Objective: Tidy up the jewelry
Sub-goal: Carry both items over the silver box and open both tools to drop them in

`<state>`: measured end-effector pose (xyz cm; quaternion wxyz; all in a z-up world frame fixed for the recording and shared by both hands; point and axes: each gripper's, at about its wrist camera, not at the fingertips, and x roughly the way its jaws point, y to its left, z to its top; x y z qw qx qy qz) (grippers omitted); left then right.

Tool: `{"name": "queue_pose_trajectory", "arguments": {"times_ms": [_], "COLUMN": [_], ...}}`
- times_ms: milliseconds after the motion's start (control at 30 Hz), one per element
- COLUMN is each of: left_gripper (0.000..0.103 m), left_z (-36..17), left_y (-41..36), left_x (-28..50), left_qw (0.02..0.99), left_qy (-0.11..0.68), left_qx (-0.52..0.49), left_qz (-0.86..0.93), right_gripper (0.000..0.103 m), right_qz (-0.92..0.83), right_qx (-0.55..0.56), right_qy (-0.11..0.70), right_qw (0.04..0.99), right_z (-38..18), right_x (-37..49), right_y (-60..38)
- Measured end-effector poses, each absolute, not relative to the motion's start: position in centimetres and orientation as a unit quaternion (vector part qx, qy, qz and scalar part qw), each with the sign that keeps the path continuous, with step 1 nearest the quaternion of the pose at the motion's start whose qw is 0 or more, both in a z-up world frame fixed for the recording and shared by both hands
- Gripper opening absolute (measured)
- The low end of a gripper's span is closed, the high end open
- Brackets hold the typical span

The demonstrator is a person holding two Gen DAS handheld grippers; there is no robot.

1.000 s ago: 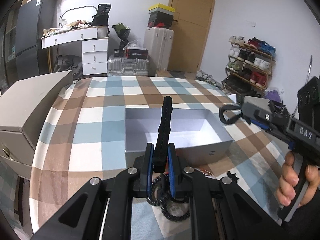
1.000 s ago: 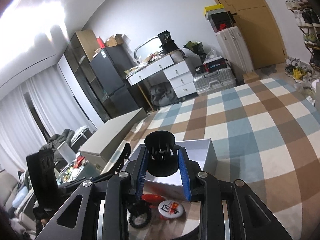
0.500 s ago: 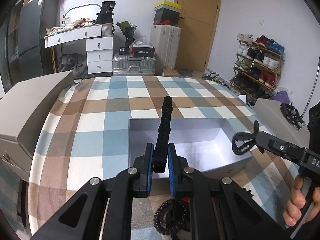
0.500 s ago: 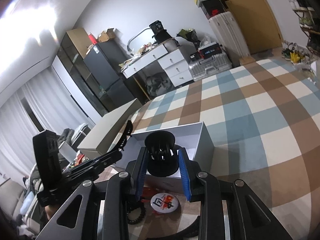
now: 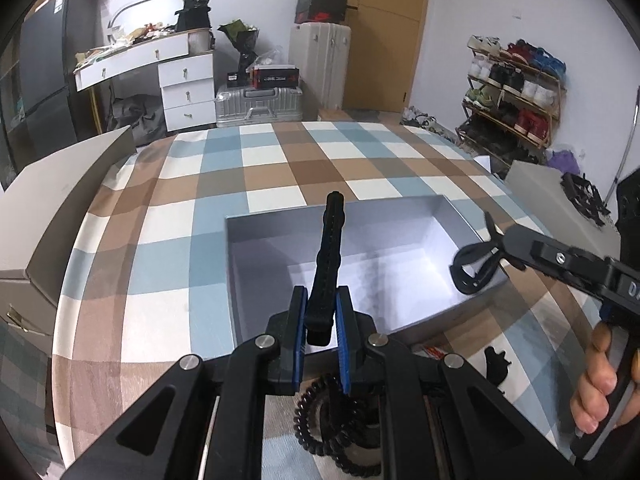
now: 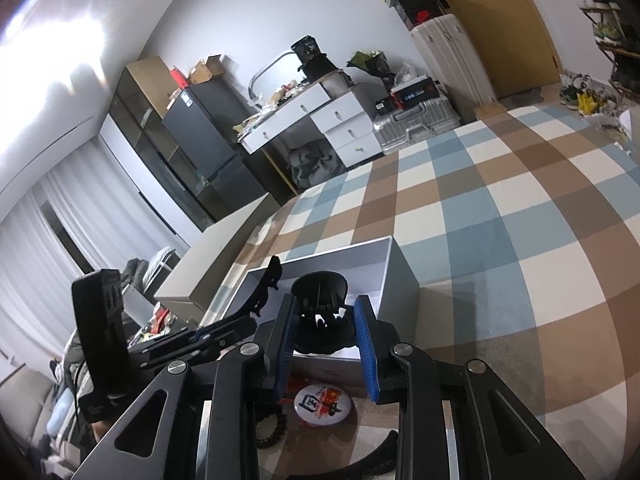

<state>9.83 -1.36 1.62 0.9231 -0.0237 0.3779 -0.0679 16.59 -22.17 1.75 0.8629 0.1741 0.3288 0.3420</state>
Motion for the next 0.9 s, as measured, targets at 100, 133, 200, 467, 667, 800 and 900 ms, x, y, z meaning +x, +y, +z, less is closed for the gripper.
{"name": "queue_pose_trajectory", "arguments": {"times_ms": [100,133,200,467,667,800,900], "left_gripper": [0.008,0.008,0.008,0.009,0.043,0.071,0.082], "left_z": [1.6,1.6,1.7,2.4,3.3,3.6,3.6], "left_y": [-1.6,-1.6,-1.5,-1.3,-0.8,-0.5,-0.1], "left_x": [9.6,9.6,9.7,8.6,7.1,6.1,5.0], "left_qw": [0.924,0.924,0.924,0.93,0.937,0.942,0.945], "left_qy": [0.377,0.377,0.377,0.361,0.341,0.329,0.32], "left_qx": [-0.019,-0.019,-0.018,-0.024,-0.033,-0.033,-0.038], "left_qz": [-0.067,-0.067,-0.066,-0.066,-0.069,-0.055,-0.047], "right_gripper": [0.028,0.028,0.028,0.032,0.063,0.098,0.102], "right_qz": [0.342,0.342,0.343,0.349,0.336,0.31,0.3], "right_qx": [0.174,0.174,0.17,0.151,0.134,0.112,0.093], "right_qy": [0.331,0.332,0.335,0.331,0.327,0.332,0.343], "right_qw": [0.862,0.861,0.861,0.864,0.873,0.884,0.885], "right_z": [1.7,1.6,1.5,2.1,2.7,2.5,2.3], "right_x": [16.6,16.6,16.6,16.0,15.3,14.4,13.8], "right_y": [-22.1,-22.1,-21.9,-21.3,-21.7,-22.1,-22.1]}}
